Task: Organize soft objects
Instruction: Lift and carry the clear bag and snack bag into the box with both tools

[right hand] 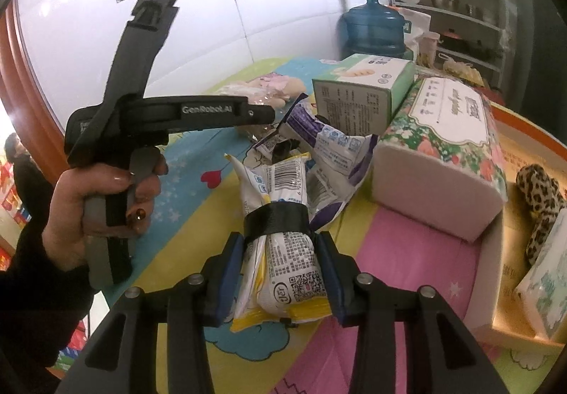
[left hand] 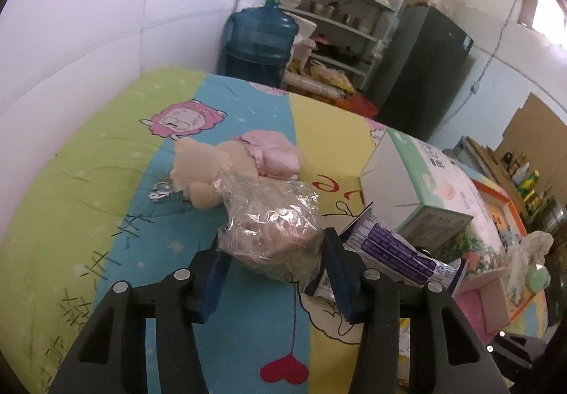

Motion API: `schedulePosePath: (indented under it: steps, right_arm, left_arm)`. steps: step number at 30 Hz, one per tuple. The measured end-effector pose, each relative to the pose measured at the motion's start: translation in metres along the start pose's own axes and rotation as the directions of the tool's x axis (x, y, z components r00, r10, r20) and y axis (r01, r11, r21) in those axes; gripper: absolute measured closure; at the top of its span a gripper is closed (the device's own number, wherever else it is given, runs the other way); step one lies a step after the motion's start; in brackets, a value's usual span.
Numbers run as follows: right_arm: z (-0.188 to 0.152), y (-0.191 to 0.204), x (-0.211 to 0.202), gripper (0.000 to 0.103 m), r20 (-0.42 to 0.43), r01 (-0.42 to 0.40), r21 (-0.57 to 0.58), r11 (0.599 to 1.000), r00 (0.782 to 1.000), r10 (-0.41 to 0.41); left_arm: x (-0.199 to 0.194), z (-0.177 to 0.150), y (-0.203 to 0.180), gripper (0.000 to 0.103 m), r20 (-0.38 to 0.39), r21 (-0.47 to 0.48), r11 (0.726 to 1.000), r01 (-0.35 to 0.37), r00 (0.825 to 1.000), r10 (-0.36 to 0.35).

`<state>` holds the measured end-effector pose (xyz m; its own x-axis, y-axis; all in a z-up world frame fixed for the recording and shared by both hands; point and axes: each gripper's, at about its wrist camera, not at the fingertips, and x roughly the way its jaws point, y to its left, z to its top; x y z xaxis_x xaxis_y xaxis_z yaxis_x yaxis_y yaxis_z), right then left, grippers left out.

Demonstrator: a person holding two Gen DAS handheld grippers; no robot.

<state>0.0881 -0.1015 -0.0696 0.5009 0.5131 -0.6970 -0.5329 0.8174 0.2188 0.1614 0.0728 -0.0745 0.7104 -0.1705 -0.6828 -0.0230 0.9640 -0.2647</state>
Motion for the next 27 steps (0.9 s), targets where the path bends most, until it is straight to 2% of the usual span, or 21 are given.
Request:
schedulePosePath:
  steps: [15,27]
  right_arm:
    - [-0.006,0.007,-0.021,0.062,0.050,-0.028,0.022,0.999,0.998,0.027]
    - [-0.007,0.005,-0.053,0.063,0.123,-0.047,0.028,0.999,0.992,0.043]
  left_arm:
    - [-0.066,-0.016,-0.020,0.051,0.134,0.064,0.998,-0.024,0.991,0.016]
    - [-0.093,-0.019,-0.039,0.051,0.184,0.108,0.994,-0.029,0.983,0.008]
